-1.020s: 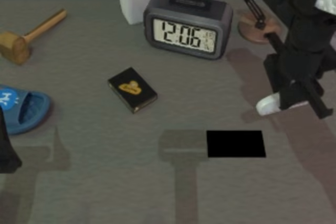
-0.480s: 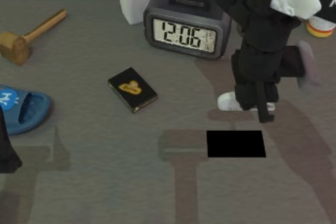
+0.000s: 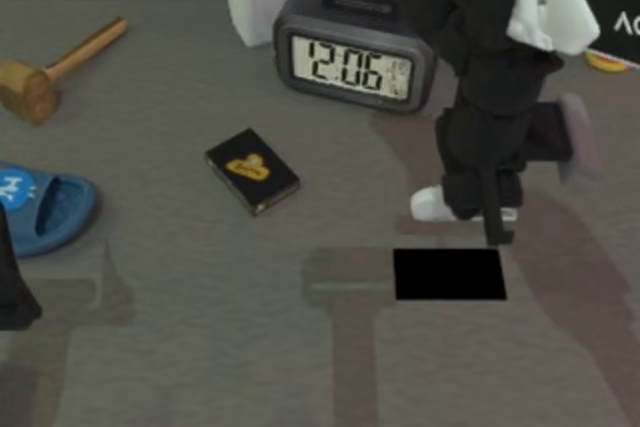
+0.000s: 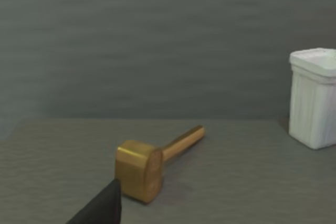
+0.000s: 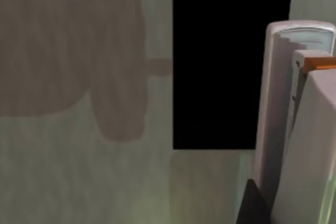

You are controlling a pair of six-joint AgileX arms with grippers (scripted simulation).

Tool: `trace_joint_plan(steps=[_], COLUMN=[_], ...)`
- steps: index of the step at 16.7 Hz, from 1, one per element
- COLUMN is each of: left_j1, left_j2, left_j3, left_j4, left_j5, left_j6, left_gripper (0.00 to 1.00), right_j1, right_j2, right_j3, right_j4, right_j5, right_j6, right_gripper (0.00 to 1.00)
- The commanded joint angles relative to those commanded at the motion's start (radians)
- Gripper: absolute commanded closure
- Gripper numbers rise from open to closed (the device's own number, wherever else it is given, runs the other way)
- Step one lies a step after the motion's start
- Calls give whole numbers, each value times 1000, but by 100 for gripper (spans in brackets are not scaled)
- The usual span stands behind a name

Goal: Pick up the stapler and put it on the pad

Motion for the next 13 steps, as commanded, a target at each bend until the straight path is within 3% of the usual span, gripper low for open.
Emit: trace_joint_plan(steps=[6,11,13], left_j1=[0,0,0], left_j2=[0,0,0], left_j3=[0,0,0], left_j4=[0,0,0], left_j5=[0,0,0], left_j6=[0,0,0], left_gripper=[0,0,0], right_j1=[5,6,6], right_j2=[76,86,86], right_j3=[-174,-197,-197], right_j4=[254,283,283], right_j5=[-1,0,0], right_j6=[2,3,3], right_gripper=[100,100,85])
